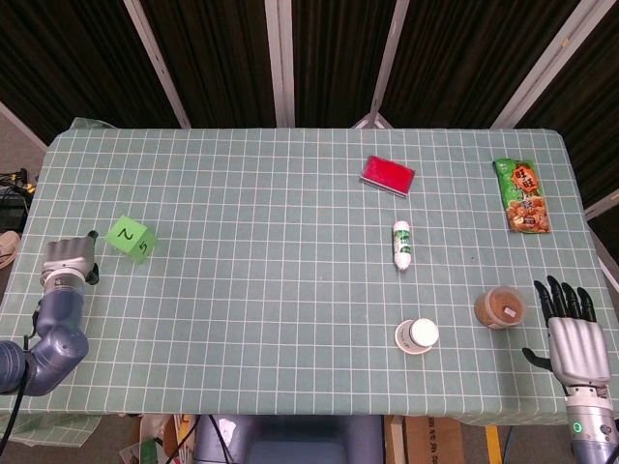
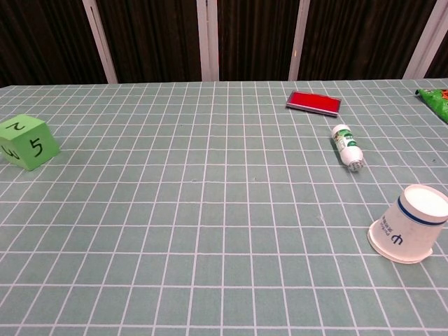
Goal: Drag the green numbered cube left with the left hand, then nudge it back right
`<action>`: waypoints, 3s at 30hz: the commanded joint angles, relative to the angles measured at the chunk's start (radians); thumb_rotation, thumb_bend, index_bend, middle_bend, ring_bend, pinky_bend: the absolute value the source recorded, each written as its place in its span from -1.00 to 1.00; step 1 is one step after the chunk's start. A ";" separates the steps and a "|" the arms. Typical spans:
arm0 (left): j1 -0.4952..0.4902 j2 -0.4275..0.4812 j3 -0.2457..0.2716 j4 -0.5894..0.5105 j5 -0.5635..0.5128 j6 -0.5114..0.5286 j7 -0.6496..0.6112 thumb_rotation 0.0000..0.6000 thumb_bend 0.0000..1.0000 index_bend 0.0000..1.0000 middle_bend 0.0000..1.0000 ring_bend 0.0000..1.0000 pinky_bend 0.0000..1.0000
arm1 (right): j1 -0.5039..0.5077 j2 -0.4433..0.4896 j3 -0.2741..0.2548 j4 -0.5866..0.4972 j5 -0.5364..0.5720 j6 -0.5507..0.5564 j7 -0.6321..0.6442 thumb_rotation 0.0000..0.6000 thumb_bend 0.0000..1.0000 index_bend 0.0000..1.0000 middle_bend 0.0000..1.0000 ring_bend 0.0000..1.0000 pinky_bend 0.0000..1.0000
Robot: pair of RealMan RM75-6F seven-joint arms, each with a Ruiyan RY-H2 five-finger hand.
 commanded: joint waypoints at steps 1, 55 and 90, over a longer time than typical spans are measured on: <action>0.005 -0.008 -0.006 0.006 -0.034 0.020 0.028 1.00 0.54 -0.81 0.41 0.27 0.55 | 0.000 0.000 0.001 0.001 0.001 0.000 0.002 1.00 -0.84 -0.84 -0.96 -0.94 -1.00; 0.517 -0.123 -0.171 0.415 1.135 -0.265 -0.812 1.00 0.43 -0.77 -0.11 -0.01 0.50 | -0.007 0.004 0.002 -0.032 0.024 0.008 -0.022 1.00 -0.84 -0.84 -0.96 -0.94 -1.00; 0.546 -0.074 -0.184 0.208 1.150 -0.154 -0.646 1.00 0.42 -0.77 -0.10 -0.02 0.50 | -0.014 0.020 0.009 -0.042 0.043 0.012 -0.004 1.00 -0.84 -0.81 -0.96 -0.94 -1.00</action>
